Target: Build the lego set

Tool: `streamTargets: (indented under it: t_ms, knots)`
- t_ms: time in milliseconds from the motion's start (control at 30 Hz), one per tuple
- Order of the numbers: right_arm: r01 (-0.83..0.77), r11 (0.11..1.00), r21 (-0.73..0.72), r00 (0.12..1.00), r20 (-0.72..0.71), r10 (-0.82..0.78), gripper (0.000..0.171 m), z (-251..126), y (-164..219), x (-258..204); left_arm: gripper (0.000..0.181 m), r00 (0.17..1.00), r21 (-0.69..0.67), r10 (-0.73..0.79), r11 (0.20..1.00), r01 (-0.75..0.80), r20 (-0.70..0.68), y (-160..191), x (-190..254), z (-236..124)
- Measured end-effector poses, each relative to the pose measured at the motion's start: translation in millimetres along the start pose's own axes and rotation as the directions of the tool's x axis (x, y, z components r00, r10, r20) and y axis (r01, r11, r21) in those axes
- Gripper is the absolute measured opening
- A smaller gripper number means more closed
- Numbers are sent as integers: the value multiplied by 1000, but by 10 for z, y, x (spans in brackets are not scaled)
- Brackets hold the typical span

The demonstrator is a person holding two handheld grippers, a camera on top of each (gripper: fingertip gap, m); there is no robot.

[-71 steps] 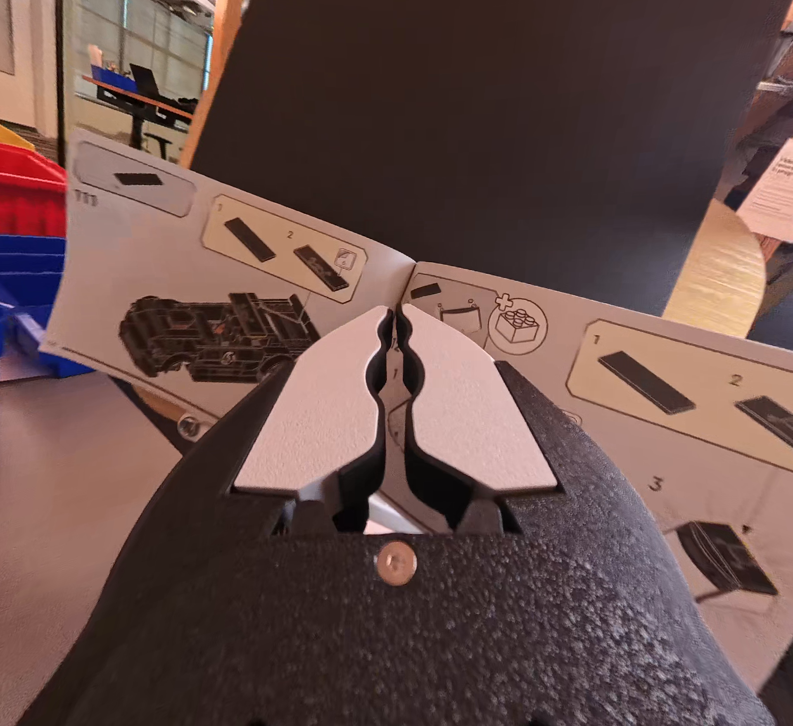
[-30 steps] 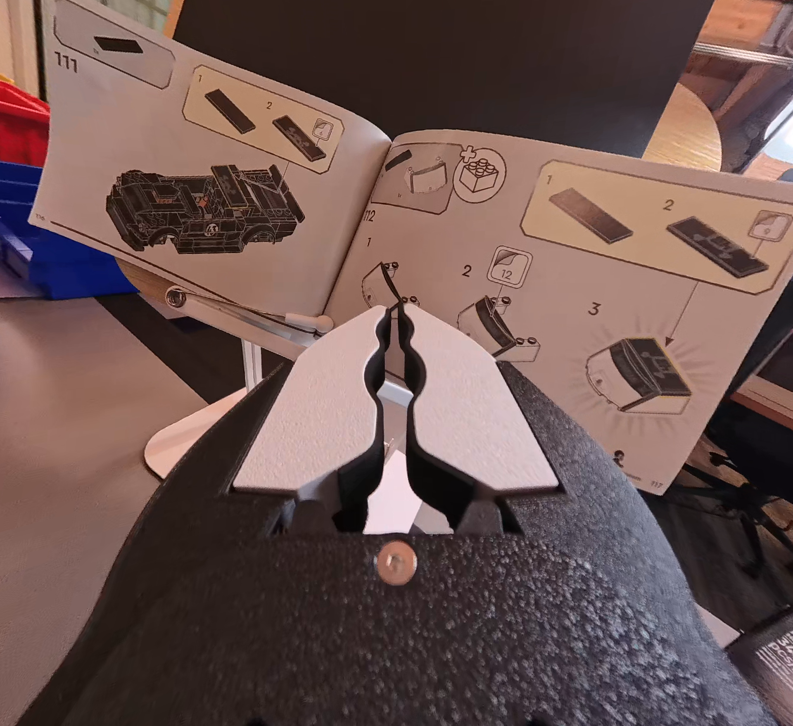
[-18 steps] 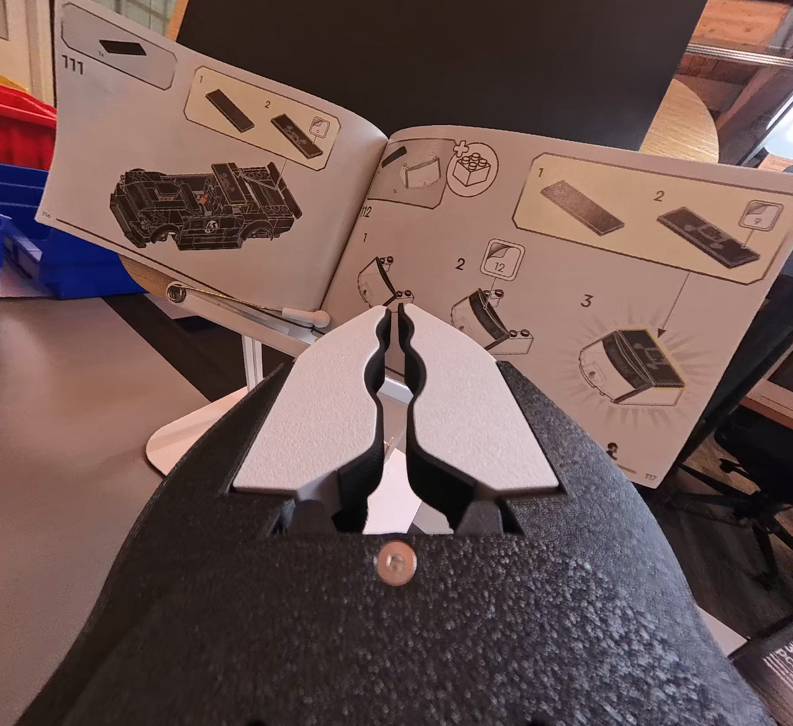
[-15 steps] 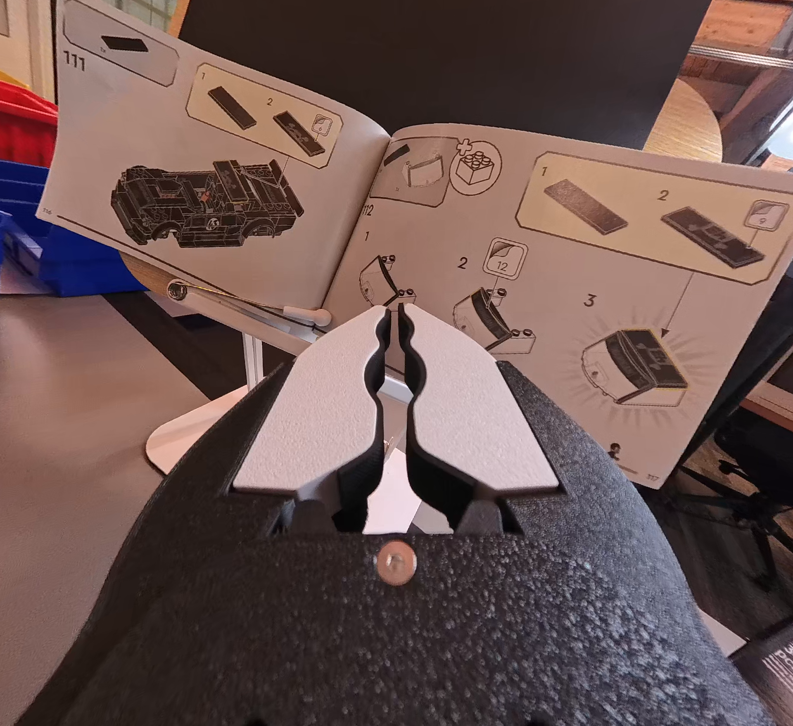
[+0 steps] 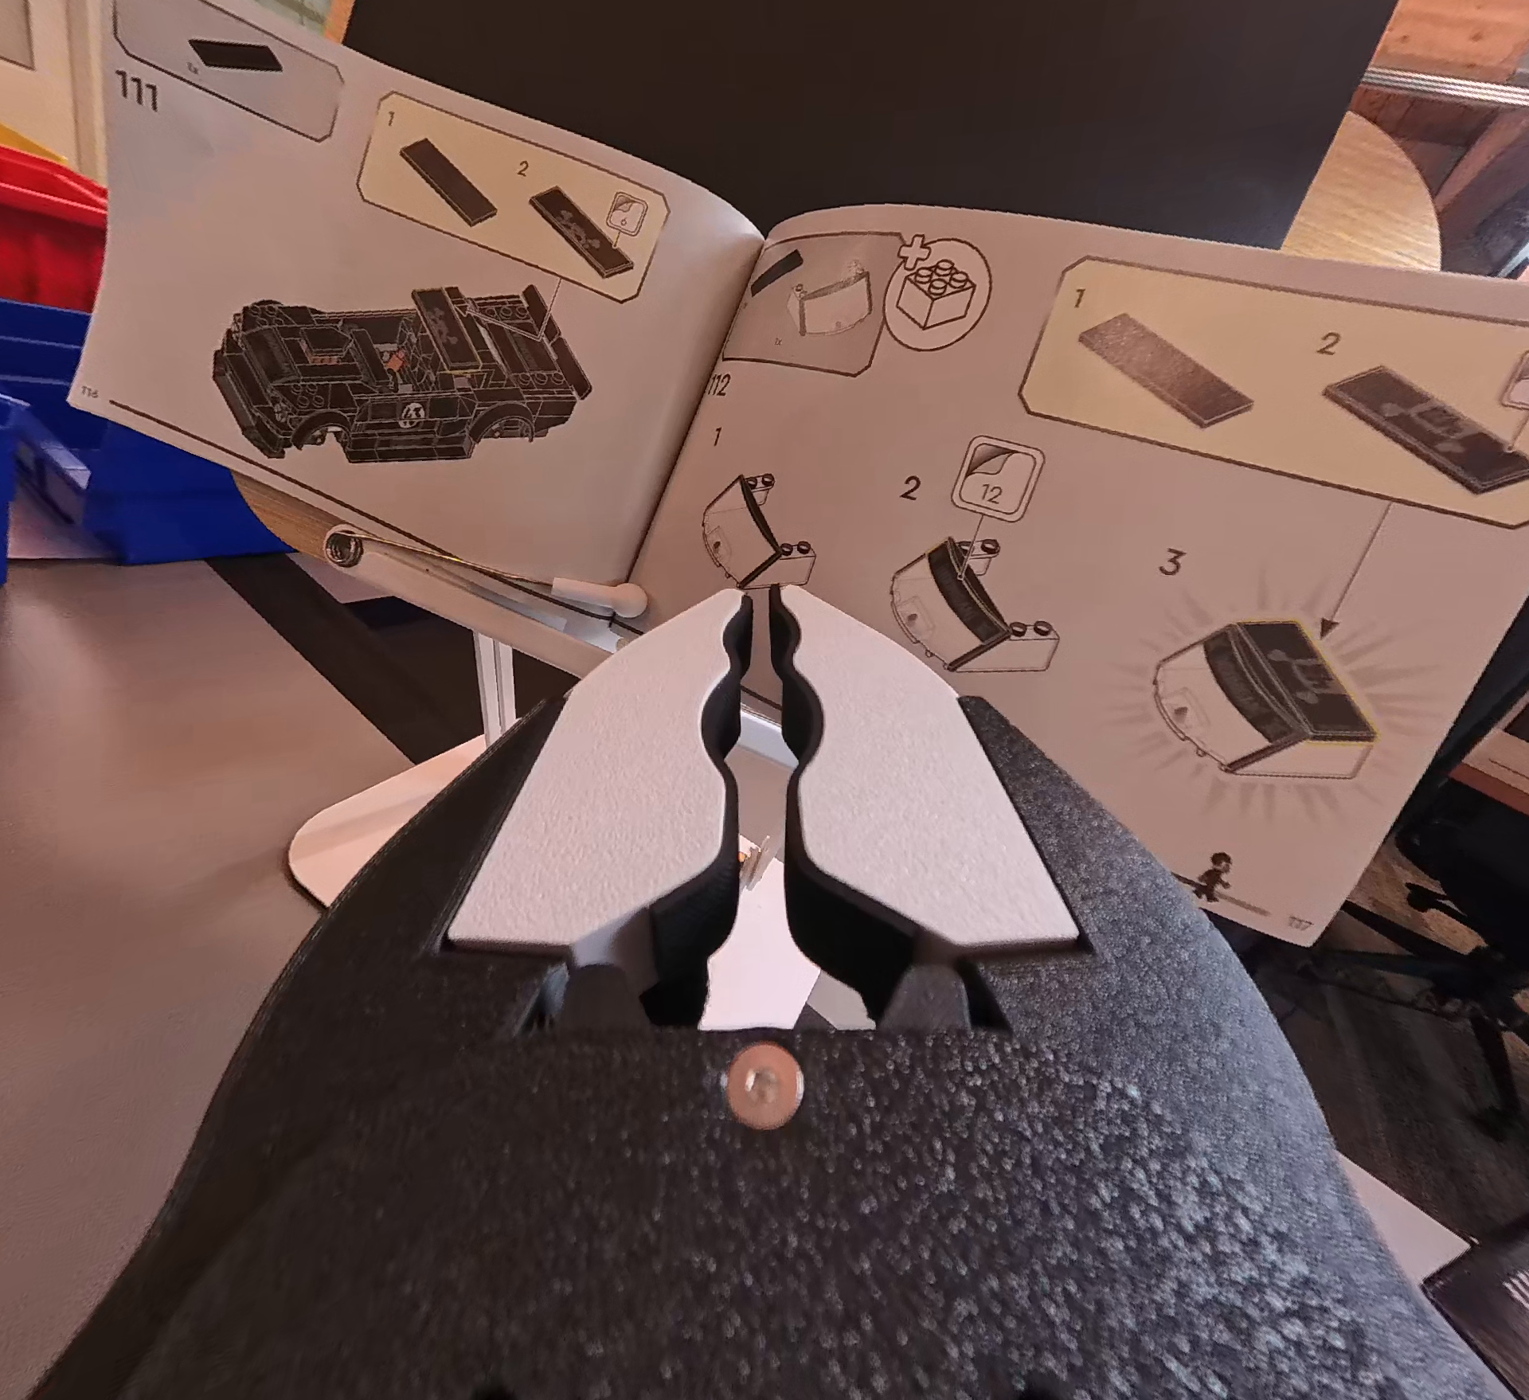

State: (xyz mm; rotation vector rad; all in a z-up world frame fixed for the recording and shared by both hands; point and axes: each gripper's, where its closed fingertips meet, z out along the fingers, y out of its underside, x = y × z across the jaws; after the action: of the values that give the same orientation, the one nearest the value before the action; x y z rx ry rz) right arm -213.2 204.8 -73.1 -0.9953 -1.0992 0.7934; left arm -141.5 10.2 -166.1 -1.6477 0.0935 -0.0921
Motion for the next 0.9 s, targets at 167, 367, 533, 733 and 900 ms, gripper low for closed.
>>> streamTargets:
  t_ms: [167,367,533,733,900]
  knots:
    - [2,1000,1,1000,3,-2,4,-4,-1,-15,0,1000,1,-7,1000,7,-2,-2,-2,-1]
    - [9,1000,-1,1000,6,-9,4,2,12,-41,0,1000,6,-11,1000,11,-7,-14,5,-5]
    - [12,1000,-4,1000,9,-12,4,9,28,-58,0,1000,10,-13,1000,13,-7,-25,1,-12]
    - [5,1000,-1,1000,7,-5,4,8,19,-42,0,1000,12,-15,1000,16,-3,-31,-15,-19]
    - [2,1000,0,1000,4,-2,4,7,15,-26,0,1000,13,-15,1000,15,-1,-31,-23,-21]
